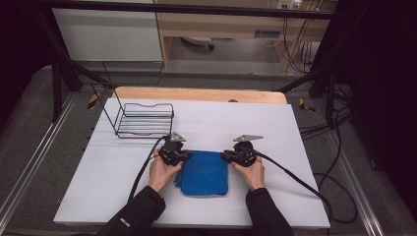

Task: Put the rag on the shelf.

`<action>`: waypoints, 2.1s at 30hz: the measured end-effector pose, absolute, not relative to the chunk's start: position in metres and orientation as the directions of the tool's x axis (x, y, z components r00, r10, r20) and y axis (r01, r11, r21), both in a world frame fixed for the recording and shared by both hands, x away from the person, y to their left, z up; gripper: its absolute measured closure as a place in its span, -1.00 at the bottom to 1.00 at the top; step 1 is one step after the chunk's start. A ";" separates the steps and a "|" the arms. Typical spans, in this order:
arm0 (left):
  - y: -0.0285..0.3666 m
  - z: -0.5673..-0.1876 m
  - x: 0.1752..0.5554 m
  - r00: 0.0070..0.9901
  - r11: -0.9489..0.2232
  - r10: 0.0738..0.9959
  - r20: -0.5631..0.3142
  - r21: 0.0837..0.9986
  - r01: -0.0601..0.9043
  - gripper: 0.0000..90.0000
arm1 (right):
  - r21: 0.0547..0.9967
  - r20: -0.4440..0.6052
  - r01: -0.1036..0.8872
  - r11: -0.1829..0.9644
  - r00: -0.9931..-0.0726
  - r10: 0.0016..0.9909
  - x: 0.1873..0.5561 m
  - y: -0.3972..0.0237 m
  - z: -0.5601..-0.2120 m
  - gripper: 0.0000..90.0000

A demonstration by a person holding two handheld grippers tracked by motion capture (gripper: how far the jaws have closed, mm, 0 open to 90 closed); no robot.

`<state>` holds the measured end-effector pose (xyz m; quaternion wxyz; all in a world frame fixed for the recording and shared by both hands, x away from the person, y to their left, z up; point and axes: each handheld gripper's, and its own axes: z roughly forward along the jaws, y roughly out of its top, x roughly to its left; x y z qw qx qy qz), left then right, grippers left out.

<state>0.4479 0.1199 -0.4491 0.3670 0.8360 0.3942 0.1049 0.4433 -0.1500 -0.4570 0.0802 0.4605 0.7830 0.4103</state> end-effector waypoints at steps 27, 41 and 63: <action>0.136 -0.418 0.420 0.685 -0.293 0.710 -0.164 0.815 0.499 0.89 | 0.814 0.224 0.549 0.191 -0.599 0.769 0.414 -0.156 -0.409 0.90; 0.144 -0.403 0.397 0.699 -0.263 0.703 -0.129 0.867 0.424 0.89 | 0.868 0.167 0.457 0.196 -0.639 0.751 0.396 -0.155 -0.395 0.90; 0.150 -0.365 0.376 0.709 -0.174 0.697 -0.107 0.934 0.313 0.89 | 0.938 0.125 0.319 0.132 -0.669 0.733 0.377 -0.160 -0.361 0.90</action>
